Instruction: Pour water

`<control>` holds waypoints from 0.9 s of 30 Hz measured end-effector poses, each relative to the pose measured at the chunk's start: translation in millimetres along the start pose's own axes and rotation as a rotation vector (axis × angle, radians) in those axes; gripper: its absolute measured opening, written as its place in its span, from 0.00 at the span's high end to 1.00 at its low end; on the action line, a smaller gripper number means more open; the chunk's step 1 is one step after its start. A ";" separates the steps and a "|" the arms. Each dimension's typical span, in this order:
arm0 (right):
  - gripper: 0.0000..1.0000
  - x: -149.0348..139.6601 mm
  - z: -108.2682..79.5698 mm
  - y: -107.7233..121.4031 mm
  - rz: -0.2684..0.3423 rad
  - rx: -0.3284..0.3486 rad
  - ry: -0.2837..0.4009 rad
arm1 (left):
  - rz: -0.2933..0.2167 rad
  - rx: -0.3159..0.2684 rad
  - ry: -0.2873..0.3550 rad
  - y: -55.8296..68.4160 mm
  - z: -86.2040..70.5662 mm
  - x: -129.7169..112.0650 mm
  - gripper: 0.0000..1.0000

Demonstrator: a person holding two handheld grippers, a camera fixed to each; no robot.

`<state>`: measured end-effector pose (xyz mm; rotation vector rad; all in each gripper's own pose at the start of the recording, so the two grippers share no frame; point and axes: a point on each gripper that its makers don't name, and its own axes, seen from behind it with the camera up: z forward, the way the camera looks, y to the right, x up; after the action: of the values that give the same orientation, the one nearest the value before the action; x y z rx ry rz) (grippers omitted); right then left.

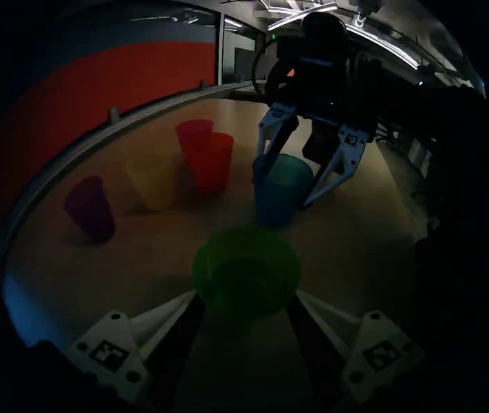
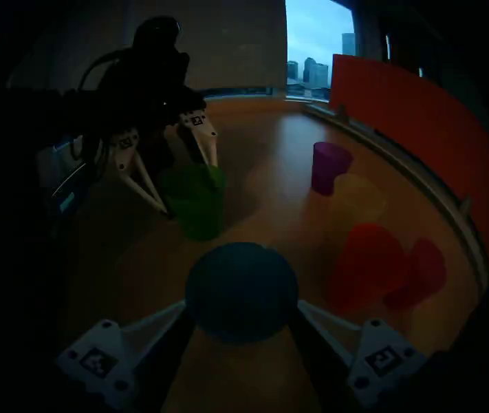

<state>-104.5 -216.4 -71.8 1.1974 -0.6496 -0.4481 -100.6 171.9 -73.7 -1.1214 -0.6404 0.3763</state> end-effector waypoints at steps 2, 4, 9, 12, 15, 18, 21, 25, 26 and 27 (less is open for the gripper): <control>0.08 -1.0 -0.5 0.0 -0.001 -0.002 -0.004 | -0.001 0.000 -0.001 0.1 -0.6 -0.5 0.16; 0.08 -1.9 -0.8 0.1 -0.003 -0.004 -0.010 | -0.002 -0.001 -0.002 -0.1 -1.0 -0.9 0.16; 0.05 -2.7 -1.3 -0.8 -0.009 -0.011 -0.015 | -0.004 -0.005 -0.005 0.3 -1.7 0.0 0.15; 0.05 -3.1 -1.9 -2.5 -0.010 -0.007 -0.016 | -0.009 -0.010 0.011 2.0 -4.6 5.4 0.14; 0.05 -3.2 -3.0 -3.1 -0.013 -0.008 -0.017 | -0.019 -0.012 0.016 2.0 -7.1 8.0 0.13; 0.05 -2.2 -4.6 -3.6 -0.016 -0.011 -0.015 | -0.015 -0.001 0.004 0.3 -8.7 5.3 0.13; 0.05 -1.7 -6.5 -3.7 -0.018 -0.016 -0.011 | -0.005 0.002 -0.002 1.9 -10.2 3.7 0.12; 0.05 -3.4 -9.6 -4.0 -0.014 -0.022 -0.009 | -0.003 0.003 -0.004 3.7 -12.4 2.9 0.11; 0.05 -4.3 -10.5 -4.0 -0.013 -0.025 -0.010 | -0.002 0.005 -0.004 3.5 -13.4 2.8 0.11; 0.05 -5.3 -11.6 -4.0 -0.011 -0.027 -0.010 | -0.002 0.008 -0.005 3.3 -14.7 2.7 0.11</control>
<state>-100.6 -206.2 -79.3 1.1741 -0.6433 -0.4711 -89.0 164.4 -80.2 -1.1129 -0.6438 0.3800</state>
